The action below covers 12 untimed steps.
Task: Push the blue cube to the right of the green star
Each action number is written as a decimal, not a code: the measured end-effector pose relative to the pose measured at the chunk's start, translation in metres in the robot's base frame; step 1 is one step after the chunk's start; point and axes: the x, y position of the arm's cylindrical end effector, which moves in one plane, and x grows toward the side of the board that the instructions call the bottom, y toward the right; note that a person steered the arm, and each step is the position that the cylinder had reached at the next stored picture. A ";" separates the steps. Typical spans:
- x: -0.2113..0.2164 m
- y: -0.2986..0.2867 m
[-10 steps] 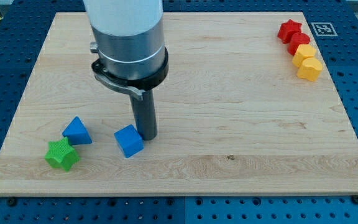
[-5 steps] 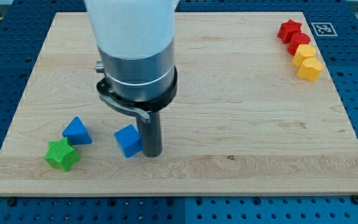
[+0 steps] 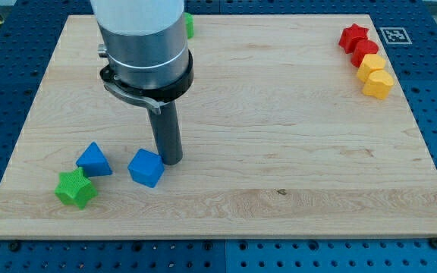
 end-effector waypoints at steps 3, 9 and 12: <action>0.010 -0.023; 0.048 -0.011; 0.055 -0.012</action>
